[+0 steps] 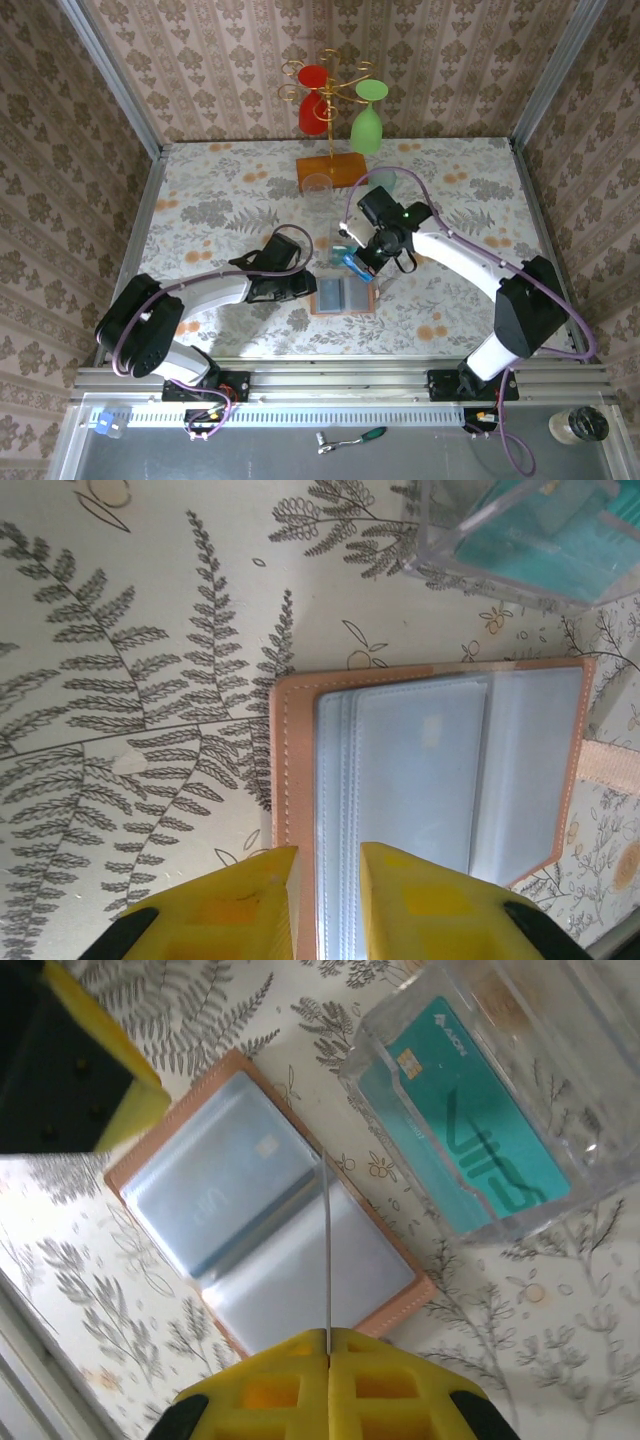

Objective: Take the credit cards out of the card holder

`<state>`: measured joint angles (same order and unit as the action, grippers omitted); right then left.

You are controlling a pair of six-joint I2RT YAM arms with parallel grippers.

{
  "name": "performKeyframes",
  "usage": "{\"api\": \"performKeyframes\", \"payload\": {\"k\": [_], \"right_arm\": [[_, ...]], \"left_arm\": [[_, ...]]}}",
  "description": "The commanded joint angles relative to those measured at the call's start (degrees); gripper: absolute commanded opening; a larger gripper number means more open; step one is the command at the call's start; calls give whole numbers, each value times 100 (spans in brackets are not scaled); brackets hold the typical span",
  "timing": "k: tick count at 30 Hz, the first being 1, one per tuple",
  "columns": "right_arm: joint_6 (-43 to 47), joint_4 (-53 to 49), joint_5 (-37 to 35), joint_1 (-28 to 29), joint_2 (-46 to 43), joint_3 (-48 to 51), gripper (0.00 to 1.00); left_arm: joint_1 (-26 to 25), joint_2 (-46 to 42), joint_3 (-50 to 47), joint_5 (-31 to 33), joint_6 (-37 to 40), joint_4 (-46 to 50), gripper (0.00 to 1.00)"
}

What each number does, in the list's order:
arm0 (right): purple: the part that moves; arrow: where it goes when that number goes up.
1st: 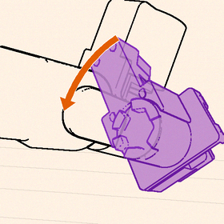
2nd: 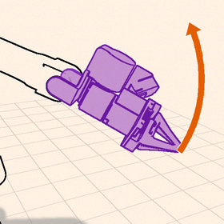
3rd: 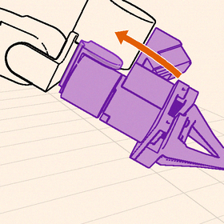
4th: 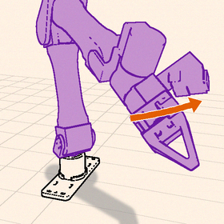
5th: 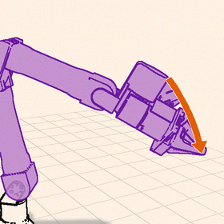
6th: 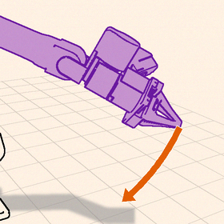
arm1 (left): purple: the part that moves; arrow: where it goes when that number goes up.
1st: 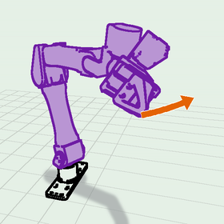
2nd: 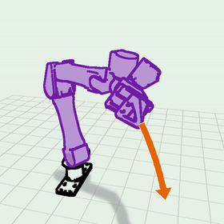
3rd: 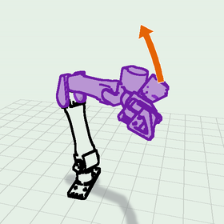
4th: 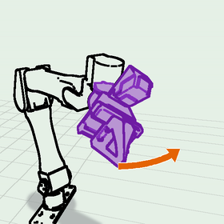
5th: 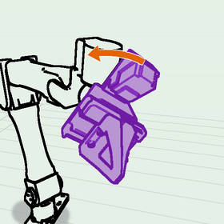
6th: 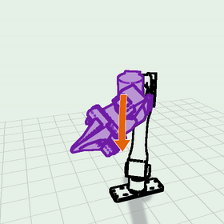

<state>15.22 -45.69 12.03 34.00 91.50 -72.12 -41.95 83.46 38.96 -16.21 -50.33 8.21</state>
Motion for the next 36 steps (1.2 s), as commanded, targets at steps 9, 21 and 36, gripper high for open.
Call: {"api": "performKeyframes", "payload": {"k": [9, 21, 36], "right_arm": [[2921, -1698, -523, -294, 1175, -2031, 0], [3476, -2752, -65, -595, 2637, -4230, 0], [3650, -3442, 369, -744, 4034, -5614, 0]], "left_arm": [[130, -200, -117, 36, -15, 115, 23], [298, -401, -196, 87, -21, 163, 23], [566, -322, -151, -23, 49, 198, 23]]}}
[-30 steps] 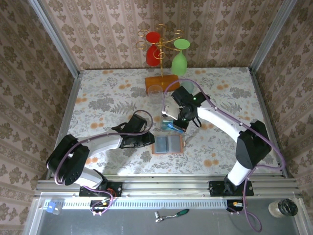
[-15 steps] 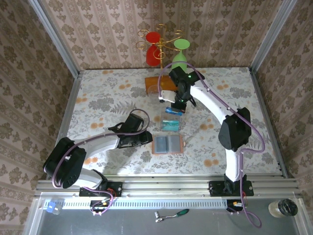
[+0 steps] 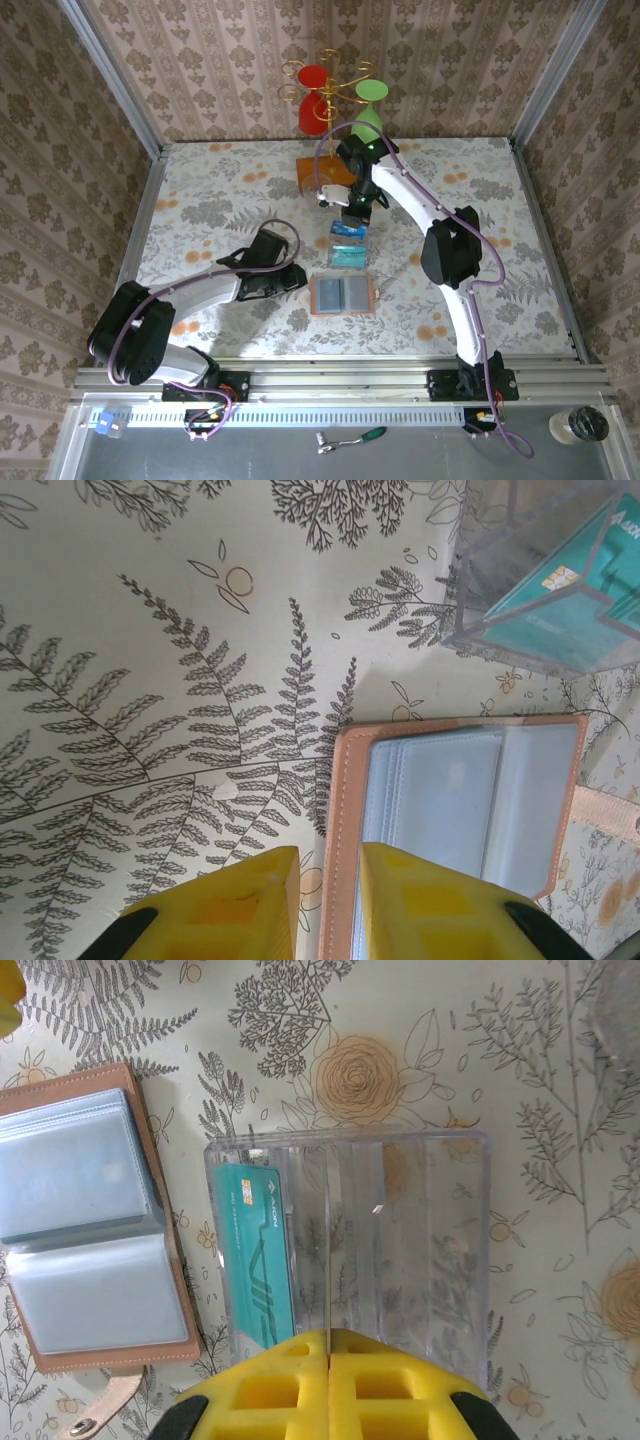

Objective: Take the credit cards out of the card holder

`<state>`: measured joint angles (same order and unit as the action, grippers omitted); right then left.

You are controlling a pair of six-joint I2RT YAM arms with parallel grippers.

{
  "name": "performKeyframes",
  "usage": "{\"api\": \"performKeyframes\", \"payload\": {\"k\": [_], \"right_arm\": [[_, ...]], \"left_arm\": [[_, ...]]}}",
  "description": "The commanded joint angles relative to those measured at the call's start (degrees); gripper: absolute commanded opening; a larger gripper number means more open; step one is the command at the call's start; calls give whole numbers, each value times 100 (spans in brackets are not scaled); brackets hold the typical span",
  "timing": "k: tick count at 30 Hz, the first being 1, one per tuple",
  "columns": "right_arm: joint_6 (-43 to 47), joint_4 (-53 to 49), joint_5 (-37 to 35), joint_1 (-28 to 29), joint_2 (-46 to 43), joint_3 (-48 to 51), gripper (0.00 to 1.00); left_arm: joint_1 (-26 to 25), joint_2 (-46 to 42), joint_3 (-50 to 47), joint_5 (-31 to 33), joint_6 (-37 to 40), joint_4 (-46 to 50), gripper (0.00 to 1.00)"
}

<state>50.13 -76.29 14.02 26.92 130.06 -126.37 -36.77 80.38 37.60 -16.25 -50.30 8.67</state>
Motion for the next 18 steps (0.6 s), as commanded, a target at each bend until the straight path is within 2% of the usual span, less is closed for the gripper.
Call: {"api": "performKeyframes", "payload": {"k": [1, 7, 16, 18], "right_arm": [[187, -403, 172, -37, 223, -186, 0], [239, -468, 79, -46, 460, -167, 0], [331, -510, 329, -53, 629, -55, 0], [329, -502, 336, -55, 643, -46, 4]], "left_arm": [[68, -17, -35, -24, 49, 153, 23], [93, -22, -139, -45, 12, 66, 23], [99, -22, -165, -62, -6, 40, 23], [100, -22, -192, -71, -15, 8, 23]]}}
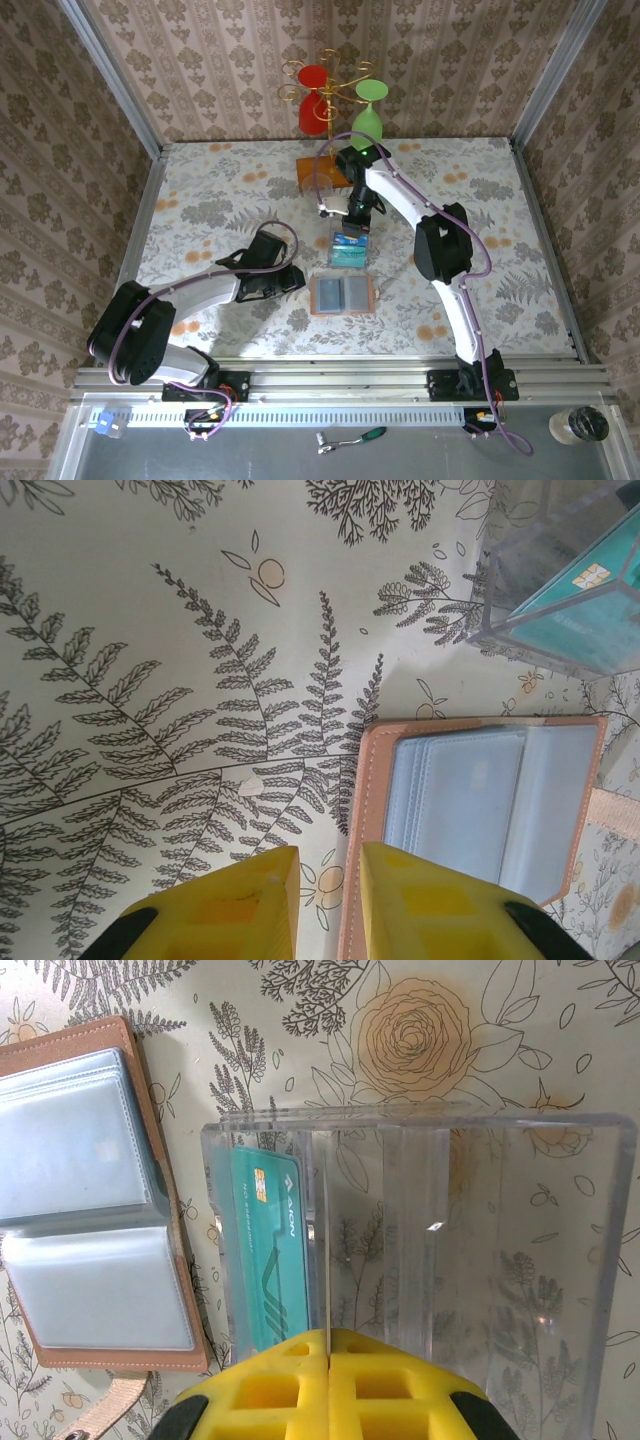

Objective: Take the credit cards out of the card holder

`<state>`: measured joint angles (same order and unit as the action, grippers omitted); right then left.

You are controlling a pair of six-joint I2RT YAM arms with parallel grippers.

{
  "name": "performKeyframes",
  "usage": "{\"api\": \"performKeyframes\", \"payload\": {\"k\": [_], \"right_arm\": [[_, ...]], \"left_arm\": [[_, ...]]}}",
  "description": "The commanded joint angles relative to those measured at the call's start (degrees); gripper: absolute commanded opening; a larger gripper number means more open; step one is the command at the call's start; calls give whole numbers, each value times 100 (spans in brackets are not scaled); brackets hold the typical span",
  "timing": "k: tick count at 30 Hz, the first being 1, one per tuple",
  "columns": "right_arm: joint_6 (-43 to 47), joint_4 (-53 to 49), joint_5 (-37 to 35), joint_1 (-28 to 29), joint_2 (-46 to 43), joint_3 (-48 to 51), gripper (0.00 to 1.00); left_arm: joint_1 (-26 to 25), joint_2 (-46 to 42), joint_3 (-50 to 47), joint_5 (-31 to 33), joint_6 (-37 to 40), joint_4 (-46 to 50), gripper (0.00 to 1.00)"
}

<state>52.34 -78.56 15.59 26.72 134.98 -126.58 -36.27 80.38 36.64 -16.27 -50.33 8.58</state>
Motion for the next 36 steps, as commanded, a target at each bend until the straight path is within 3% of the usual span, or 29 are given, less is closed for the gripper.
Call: {"api": "performKeyframes", "payload": {"k": [1, 7, 21, 26, 32, 36], "right_arm": [[89, -245, 136, -35, 146, -16, 9], [-110, 220, -30, -44, -209, 241, 22], [-770, 2175, -814, -28, -1563, 1848, 26], [-891, 2566, -1150, 27, -1655, 2163, 24], [-1040, 2760, -1219, 203, -1780, 2466, 14], [-1137, 2934, -798, 270, -2172, 2891, 9]], "left_arm": [[50, -22, -109, -73, -25, -2, 23], [50, -15, -138, -126, -65, -133, 23], [41, -22, -228, -201, -94, -357, 23], [32, -12, -254, -218, -126, -416, 23], [24, 4, -272, -236, -178, -480, 23], [6, -14, -297, -210, -197, -490, 23]]}}
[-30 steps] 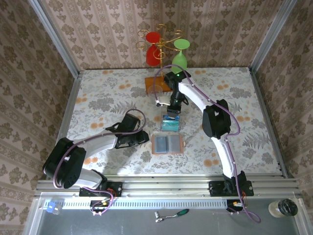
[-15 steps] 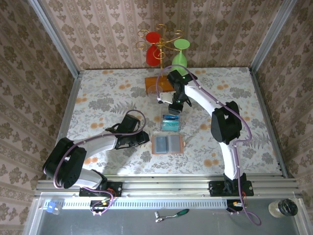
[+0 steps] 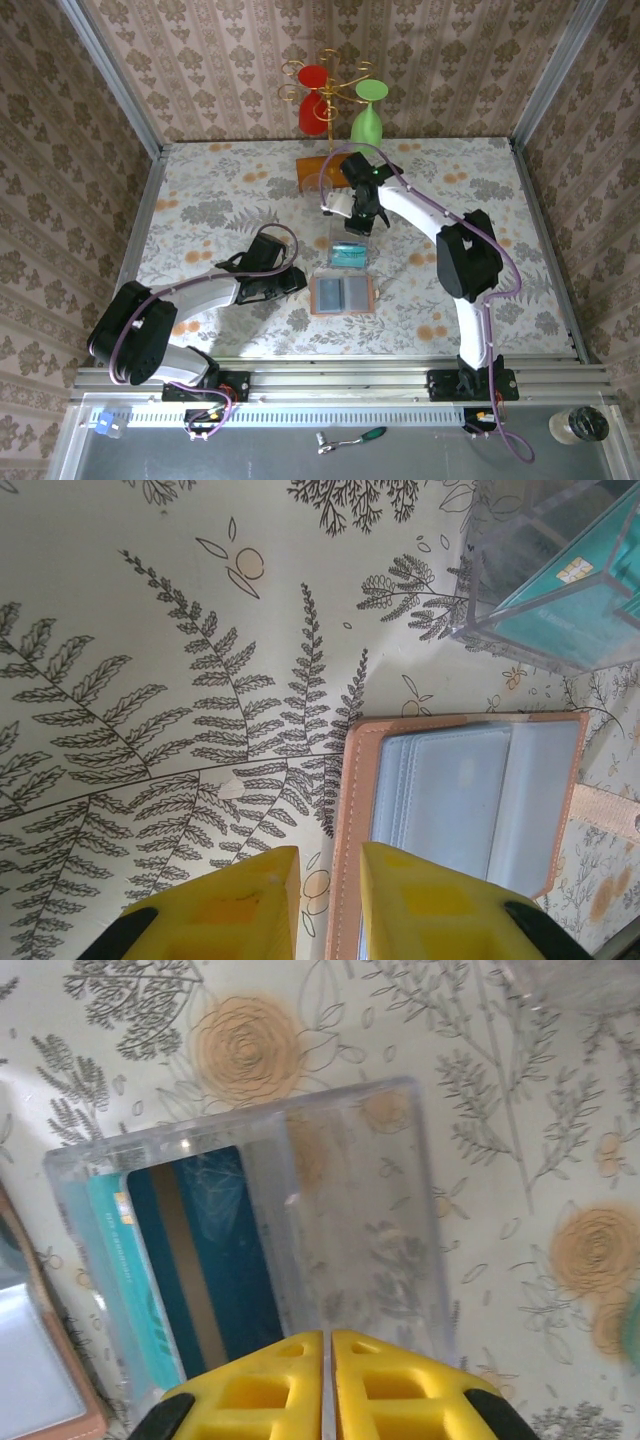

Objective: Take the credit cards out of the card holder

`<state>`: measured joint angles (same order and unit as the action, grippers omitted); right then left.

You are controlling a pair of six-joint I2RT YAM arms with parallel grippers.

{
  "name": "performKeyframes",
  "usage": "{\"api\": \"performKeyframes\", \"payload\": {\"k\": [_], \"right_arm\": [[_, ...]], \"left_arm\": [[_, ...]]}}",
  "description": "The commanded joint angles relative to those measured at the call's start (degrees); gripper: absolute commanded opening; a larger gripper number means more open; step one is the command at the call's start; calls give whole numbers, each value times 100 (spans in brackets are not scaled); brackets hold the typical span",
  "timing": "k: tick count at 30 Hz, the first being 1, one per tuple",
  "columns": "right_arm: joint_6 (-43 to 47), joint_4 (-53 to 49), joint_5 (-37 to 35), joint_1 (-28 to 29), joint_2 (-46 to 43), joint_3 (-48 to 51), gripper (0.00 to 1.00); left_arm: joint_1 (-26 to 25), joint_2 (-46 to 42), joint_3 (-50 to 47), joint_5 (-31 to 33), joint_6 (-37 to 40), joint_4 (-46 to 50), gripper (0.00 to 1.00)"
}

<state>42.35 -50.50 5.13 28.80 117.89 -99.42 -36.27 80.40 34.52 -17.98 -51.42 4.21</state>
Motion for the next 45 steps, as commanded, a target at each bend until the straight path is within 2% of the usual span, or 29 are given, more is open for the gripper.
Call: {"api": "performKeyframes", "payload": {"k": [1, 5, 11, 24, 34, 45], "right_arm": [[-133, 105, 373, 94, -531, 271, 9], [-42, -250, 758, 198, -575, 415, 4], [-89, -365, 846, 346, -440, 556, 0], [-286, 27, -116, 364, -126, 584, 0], [-341, 438, -906, 363, -272, 397, 0], [-376, 766, -1310, 355, -329, 261, 3]], "left_arm": [[6, -2, -86, -46, -81, -67, 23], [-18, 44, -110, -57, -118, -138, 23], [-51, 149, -112, -96, -158, -255, 23], [-52, 208, -130, -118, -151, -308, 23], [-40, 221, -112, -129, -142, -287, 23], [-46, 213, -69, -153, -132, -245, 23]]}}
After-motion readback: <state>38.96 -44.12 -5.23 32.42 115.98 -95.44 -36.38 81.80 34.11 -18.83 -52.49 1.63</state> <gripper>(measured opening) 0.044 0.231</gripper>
